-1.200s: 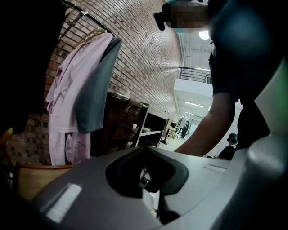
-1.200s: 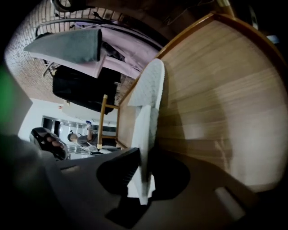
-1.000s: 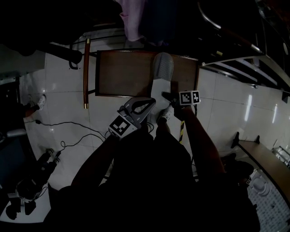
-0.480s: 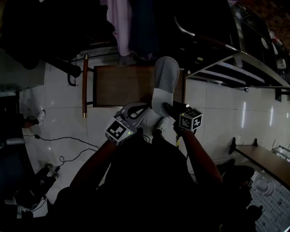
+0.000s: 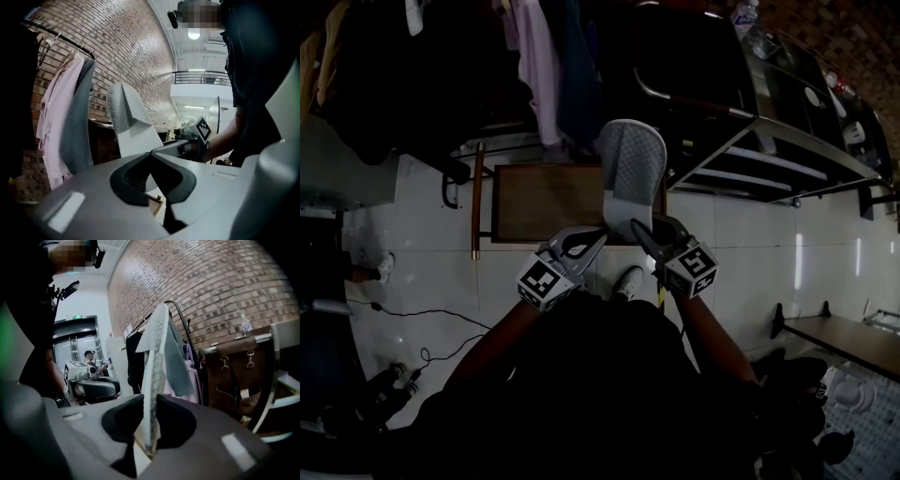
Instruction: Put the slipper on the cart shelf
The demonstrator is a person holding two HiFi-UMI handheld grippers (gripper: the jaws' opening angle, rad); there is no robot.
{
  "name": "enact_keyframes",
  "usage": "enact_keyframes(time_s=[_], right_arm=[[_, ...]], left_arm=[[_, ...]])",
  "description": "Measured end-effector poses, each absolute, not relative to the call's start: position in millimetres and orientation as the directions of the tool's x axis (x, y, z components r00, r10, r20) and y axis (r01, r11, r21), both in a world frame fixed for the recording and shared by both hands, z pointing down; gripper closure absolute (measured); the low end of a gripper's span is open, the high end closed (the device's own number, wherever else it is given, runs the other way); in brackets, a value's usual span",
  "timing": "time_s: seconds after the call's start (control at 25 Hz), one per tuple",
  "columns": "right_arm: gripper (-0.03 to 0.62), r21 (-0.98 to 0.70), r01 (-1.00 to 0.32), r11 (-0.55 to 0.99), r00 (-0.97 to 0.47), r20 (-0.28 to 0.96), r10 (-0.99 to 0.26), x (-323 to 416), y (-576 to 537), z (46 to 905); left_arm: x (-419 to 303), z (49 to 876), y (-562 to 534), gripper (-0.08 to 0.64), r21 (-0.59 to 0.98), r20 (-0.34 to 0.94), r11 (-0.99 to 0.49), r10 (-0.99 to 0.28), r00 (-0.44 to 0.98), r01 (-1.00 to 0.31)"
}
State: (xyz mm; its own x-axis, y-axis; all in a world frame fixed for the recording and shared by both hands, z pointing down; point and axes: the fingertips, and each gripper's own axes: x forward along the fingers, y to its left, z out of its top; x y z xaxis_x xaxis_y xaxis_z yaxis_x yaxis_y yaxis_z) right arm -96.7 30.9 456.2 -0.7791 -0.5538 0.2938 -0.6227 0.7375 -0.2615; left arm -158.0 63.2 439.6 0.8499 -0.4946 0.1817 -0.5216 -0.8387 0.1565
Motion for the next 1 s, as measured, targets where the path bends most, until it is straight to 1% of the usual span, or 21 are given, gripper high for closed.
enact_keyframes(time_s=[0.16,0.36,0.6,0.76,1.0], right_arm=[[0.526,-0.157,-0.640,0.752,-0.765,0.227,-0.603,-93,33,421],[0.526,-0.055,-0.672,0.738,-0.736,0.154,-0.659,-88,35,393],[0.526,-0.049,-0.674,0.737,-0.736,0.132,-0.664,-91,37,384],[0.526,-0.059,-0.669,0.741,-0.741,0.130,-0.659,-95,41,380],[0.525,-0.056,-0.667,0.743,-0.743,0.132,-0.656,-97,42,384]], left_arm=[[-150,424,65,0.560,0.131,0.144,-0.847,-0.498,0.855,-0.516],[-149,416,61,0.559,0.142,0.134,-0.836,-0.515,0.847,-0.531],[-146,407,59,0.559,0.110,0.114,-0.835,-0.528,0.841,-0.539],[-144,403,59,0.560,0.121,0.104,-0.834,-0.528,0.843,-0.538],[-145,407,57,0.560,0.108,0.115,-0.835,-0.529,0.841,-0.540]])
